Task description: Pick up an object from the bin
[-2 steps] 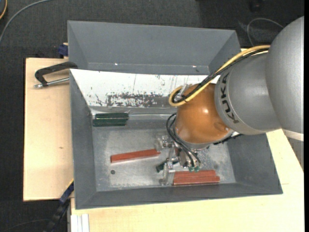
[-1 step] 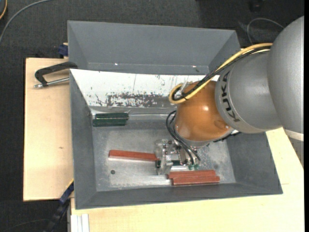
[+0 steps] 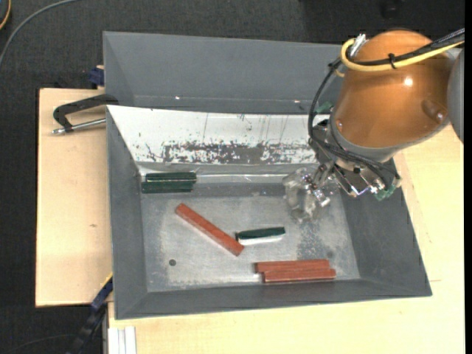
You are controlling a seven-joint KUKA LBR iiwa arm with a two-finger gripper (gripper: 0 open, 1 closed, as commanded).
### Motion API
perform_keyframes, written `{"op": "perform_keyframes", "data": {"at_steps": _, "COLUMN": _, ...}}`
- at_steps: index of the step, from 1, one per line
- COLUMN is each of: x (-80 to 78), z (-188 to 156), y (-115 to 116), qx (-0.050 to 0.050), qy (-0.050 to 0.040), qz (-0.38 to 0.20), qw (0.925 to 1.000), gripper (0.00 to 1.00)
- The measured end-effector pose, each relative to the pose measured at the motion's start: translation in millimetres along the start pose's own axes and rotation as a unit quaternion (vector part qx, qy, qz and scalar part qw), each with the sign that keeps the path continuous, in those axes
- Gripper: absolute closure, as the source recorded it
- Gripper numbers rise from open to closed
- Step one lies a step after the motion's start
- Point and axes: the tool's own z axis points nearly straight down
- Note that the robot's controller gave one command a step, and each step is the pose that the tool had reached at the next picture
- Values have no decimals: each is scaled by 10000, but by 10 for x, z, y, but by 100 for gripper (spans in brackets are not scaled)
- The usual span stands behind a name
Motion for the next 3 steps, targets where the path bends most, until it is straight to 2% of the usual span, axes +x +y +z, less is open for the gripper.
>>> {"op": "perform_keyframes", "data": {"at_steps": 1, "x": 6, "z": 30, "y": 12, "qx": -22, "qy": 30, "qz": 0, "qw": 10000, "gripper": 0}}
{"op": "perform_keyframes", "data": {"at_steps": 2, "x": 181, "z": 1175, "y": 113, "qx": -41, "qy": 91, "qz": 709, "qw": 9974, "gripper": 0}}
{"op": "perform_keyframes", "data": {"at_steps": 3, "x": -203, "z": 1989, "y": -104, "qx": -29, "qy": 52, "qz": 687, "qw": 9976, "gripper": 0}}
